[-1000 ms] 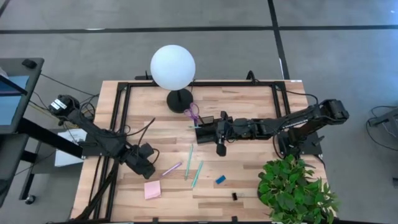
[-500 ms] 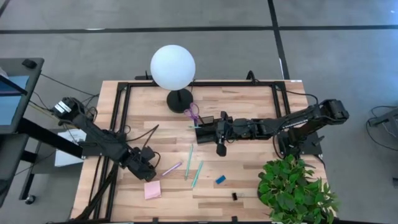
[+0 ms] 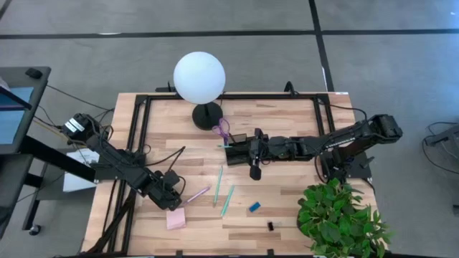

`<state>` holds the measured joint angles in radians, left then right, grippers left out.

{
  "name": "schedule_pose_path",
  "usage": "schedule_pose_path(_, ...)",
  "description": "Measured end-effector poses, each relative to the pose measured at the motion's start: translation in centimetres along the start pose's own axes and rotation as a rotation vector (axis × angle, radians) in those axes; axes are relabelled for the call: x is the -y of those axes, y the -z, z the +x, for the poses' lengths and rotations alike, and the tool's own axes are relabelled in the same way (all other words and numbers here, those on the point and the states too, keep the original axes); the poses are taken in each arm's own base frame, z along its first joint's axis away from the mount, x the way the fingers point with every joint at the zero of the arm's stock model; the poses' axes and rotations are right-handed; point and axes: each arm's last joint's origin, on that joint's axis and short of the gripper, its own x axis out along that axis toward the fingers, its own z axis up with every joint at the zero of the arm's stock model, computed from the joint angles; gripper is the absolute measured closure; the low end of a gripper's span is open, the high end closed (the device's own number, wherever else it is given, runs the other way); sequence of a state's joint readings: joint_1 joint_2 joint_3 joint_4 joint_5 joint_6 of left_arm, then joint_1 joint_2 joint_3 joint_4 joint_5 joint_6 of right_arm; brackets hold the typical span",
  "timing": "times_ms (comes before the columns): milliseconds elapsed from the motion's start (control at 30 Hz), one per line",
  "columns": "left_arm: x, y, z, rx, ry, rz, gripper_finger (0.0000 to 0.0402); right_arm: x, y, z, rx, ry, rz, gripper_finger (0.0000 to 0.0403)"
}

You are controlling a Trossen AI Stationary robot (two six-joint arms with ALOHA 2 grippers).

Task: Pick and place office supplies into organizer
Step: Put the top black binder clip into the black desk organizer

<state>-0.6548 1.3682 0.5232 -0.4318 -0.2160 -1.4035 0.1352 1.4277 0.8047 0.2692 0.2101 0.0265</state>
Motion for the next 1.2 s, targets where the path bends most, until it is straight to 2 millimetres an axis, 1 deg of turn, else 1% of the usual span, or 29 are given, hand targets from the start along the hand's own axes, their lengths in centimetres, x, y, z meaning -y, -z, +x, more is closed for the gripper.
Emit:
schedule_pose_path(233,-0.3,0.0,0.1,0.006,-0.037,-0.042,0.0183,0.0,0.0,0.0,0.0,0.0,0.0,0.0266)
schedule_pose_path(333,-0.6,0.0,0.1,0.019,-0.062,-0.065,0.0202,0.0,0.0,0.0,0.0,0.0,0.0,0.0266)
schedule_pose_path(567,-0.7,0.0,0.1,0.032,-0.073,-0.073,0.0268,0.0,0.0,0.0,0.0,0.0,0.0,0.0268)
schedule_pose_path(633,-0.7,0.0,0.1,0.039,-0.074,-0.073,0.0275,0.0,0.0,0.0,0.0,0.0,0.0,0.0268)
schedule_pose_path(767,-0.2,-0.5,-0.2,0.115,-0.091,-0.045,0.0273,0.0,0.0,0.0,0.001,0.0,0.0,0.027)
schedule_pose_path(867,0.3,-1.7,-0.7,0.164,-0.111,0.002,0.0273,0.0,-0.1,0.0,0.011,0.0,0.002,0.027)
schedule_pose_path(967,1.0,-3.7,-1.2,0.217,-0.113,0.025,0.0277,0.0,-0.4,0.0,0.046,-0.001,0.01,0.0269)
schedule_pose_path(1033,1.0,-5.3,-1.3,0.259,-0.141,0.059,0.0278,0.0,-0.6,0.0,0.067,-0.001,0.015,0.0269)
schedule_pose_path(1200,2.7,-10.2,-2.5,0.418,-0.068,0.195,0.0275,0.0,-0.7,0.0,0.073,-0.003,0.044,0.027)
